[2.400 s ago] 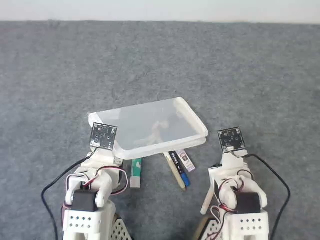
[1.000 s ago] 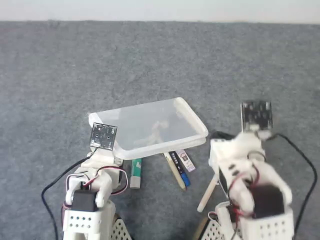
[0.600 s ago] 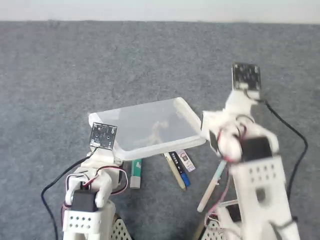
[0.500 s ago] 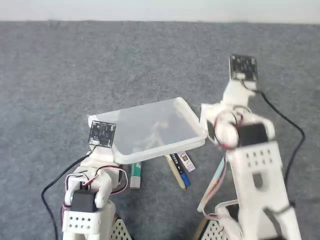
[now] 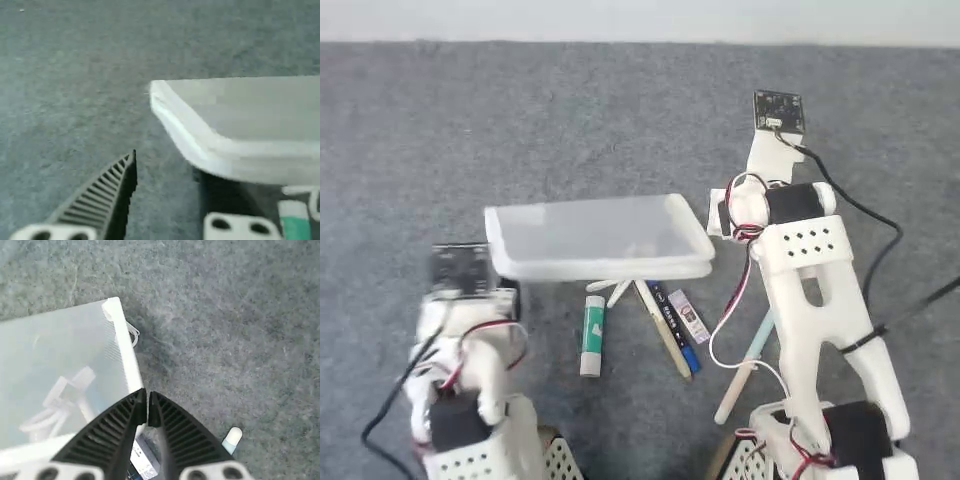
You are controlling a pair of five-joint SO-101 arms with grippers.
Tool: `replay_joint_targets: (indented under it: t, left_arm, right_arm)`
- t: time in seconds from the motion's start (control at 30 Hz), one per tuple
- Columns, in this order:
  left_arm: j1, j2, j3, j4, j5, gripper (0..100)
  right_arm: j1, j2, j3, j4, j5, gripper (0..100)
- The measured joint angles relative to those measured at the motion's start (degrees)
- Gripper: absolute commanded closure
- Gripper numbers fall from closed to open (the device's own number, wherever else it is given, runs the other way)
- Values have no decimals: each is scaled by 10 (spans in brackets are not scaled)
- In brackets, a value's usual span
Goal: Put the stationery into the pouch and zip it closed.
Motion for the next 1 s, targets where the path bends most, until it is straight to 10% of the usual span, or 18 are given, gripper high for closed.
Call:
replay_joint_targets:
  t: [1.0]
  left_arm:
    - [-51, -5, -40, 26, 21, 659]
  right_arm:
    - [-44, 185, -54, -107, -36, 965]
